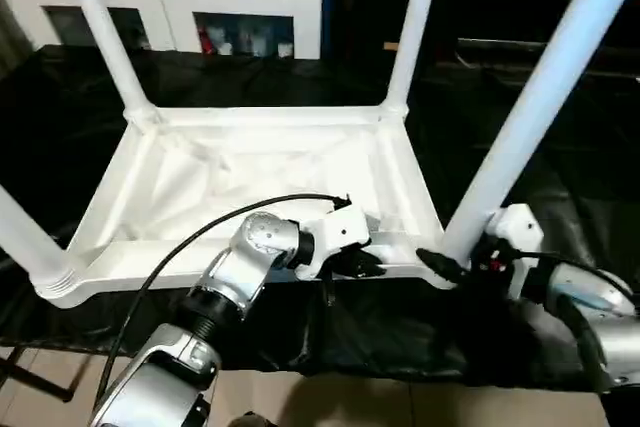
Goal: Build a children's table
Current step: Rotate leg to tighten
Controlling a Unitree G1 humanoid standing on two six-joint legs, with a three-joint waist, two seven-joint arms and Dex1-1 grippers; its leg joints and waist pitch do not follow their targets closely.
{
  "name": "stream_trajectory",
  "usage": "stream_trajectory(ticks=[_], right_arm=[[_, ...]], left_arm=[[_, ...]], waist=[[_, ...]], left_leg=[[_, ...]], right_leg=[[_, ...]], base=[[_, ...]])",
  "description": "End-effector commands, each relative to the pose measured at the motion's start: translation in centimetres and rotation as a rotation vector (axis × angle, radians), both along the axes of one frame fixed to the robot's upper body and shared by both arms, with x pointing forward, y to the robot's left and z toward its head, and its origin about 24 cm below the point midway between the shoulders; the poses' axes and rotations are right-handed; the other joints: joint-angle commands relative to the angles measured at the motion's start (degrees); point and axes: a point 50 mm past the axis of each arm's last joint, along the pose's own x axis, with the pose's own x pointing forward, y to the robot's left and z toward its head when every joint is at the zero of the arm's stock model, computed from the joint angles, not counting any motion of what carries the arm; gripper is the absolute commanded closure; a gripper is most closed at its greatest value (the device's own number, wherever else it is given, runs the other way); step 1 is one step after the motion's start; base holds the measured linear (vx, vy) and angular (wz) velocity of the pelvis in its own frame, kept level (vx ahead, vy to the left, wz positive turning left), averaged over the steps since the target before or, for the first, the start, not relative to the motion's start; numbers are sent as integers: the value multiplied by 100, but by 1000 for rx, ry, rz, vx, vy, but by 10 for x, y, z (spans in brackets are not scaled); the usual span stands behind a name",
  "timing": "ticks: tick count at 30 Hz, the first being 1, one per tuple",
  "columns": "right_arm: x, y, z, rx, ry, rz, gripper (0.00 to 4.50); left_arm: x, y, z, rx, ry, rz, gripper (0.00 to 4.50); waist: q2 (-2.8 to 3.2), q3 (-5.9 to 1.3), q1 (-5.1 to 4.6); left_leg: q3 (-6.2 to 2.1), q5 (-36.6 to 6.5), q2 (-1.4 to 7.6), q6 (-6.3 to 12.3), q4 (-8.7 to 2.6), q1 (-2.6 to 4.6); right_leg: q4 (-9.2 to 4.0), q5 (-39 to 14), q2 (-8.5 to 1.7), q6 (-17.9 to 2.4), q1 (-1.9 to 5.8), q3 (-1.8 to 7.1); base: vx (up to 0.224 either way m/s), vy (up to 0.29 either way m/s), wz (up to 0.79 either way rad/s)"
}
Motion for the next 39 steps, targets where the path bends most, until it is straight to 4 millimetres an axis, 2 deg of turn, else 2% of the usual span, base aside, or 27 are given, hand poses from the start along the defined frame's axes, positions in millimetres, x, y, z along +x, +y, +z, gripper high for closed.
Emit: stream_trajectory(ticks=[1, 4, 6, 9, 11, 15, 16, 22, 24, 27, 29, 30, 31, 32, 36, 38, 39], right_arm=[[3, 3, 0, -20, 9, 26, 130], [2, 1, -2, -26, 33, 37, 132], [2, 0, -2, -21, 37, 40, 173], [2, 1, -3, 0, 46, 43, 180], [3, 2, -3, 10, 54, 48, 211], [3, 3, -4, 28, 66, 56, 224], [3, 4, -5, 39, 72, 59, 242], [2, 7, -9, 65, 101, 66, 254], [0, 14, -16, 111, 144, 44, 254], [1, 19, -22, 126, 163, 14, 254], [4, 27, -32, 138, 189, -68, 254], [5, 28, -33, 141, 193, -81, 254], [5, 30, -36, 147, 199, -103, 255], [8, 39, -42, 169, 217, -160, 255], [22, 67, -52, 197, 253, -309, 255], [31, 80, -54, 198, 257, -375, 255], [41, 89, -55, 173, 262, -473, 255]], left_arm=[[-4, -5, 1, -11, 8, -54, 450], [-2, -1, 2, -9, 10, -47, 450], [-2, 0, 2, -9, 10, -45, 450], [-1, 3, 3, -10, 14, -37, 450], [0, 4, 3, -11, 17, -33, 450], [0, 6, 3, -12, 21, -30, 450], [0, 7, 3, -14, 27, -30, 450], [0, 11, 3, -15, 40, -22, 450], [3, 15, 4, -18, 47, 9, 450], [6, 15, 4, -23, 43, 46, 450], [12, 14, 5, -27, 26, 120, 450], [13, 13, 5, -27, 22, 135, 450], [14, 13, 5, -28, 15, 160, 450], [19, 9, 5, -30, 1, 222, 450], [26, -10, 7, -64, -14, 356, 450], [26, -20, 8, -79, -17, 375, 450], [25, -31, 9, -88, -18, 369, 450]], waist=[[-176, -271, -18], [-189, -272, -30], [-182, -275, -27], [-192, -275, -22], [-186, -271, -22], [-187, -263, -25], [-192, -261, -25], [-190, -244, -37], [-194, -235, -47], [-206, -218, -84], [-201, -190, -130], [-201, -190, -130], [-207, -173, -165], [-205, -169, -174], [-202, -166, -241], [-205, -165, -285], [-203, -165, -302]], left_leg=[[-149, -992, 343, 600, -319, 70], [-144, -988, 342, 600, -312, 73], [-141, -967, 342, 613, -308, 74], [-142, -910, 344, 638, -304, 74], [-141, -896, 343, 653, -302, 73], [-142, -930, 347, 658, -306, 74], [-139, -915, 346, 652, -304, 77], [-139, -955, 346, 626, -312, 80], [-143, -998, 350, 602, -325, 82], [-149, -1122, 352, 509, -346, 88], [-159, -1366, 350, 357, -387, 97], [-159, -1366, 350, 357, -387, 97], [-176, -1630, 340, 189, -416, 106], [-192, -1745, 354, 93, -436, 117], [-233, -2109, 354, -181, -491, 141], [-244, -2148, 341, -241, -498, 138], [-242, -2227, 335, -232, -493, 149]], right_leg=[[-417, -725, -365, -1339, 155, 192], [-415, -721, -361, -1365, 154, 194], [-409, -696, -362, -1380, 152, 194], [-396, -601, -362, -1401, 155, 193], [-389, -565, -359, -1422, 154, 192], [-389, -598, -363, -1442, 155, 195], [-390, -581, -356, -1442, 150, 193], [-394, -627, -356, -1455, 146, 193], [-396, -691, -354, -1457, 139, 193], [-416, -842, -359, -1441, 132, 197], [-468, -1273, -368, -1368, 111, 198], [-468, -1273, -368, -1368, 111, 198], [-520, -1815, -380, -1228, 100, 197], [-543, -2021, -388, -1141, 82, 205], [-560, -2305, -385, -1017, 41, 198], [-576, -2317, -389, -985, 34, 193], [-597, -2318, -384, -958, 26, 198]], base=[[0, 0, 0], [0, 0, 0], [0, 0, 0], [0, 0, 0], [0, 0, 0], [0, 0, 0], [0, 0, 0], [0, 0, 0], [0, 0, 0], [0, 0, 0], [0, 0, 0], [0, 0, 0], [0, 0, 0], [0, 0, 0], [0, 0, 0], [0, 0, 0], [0, 0, 0]])
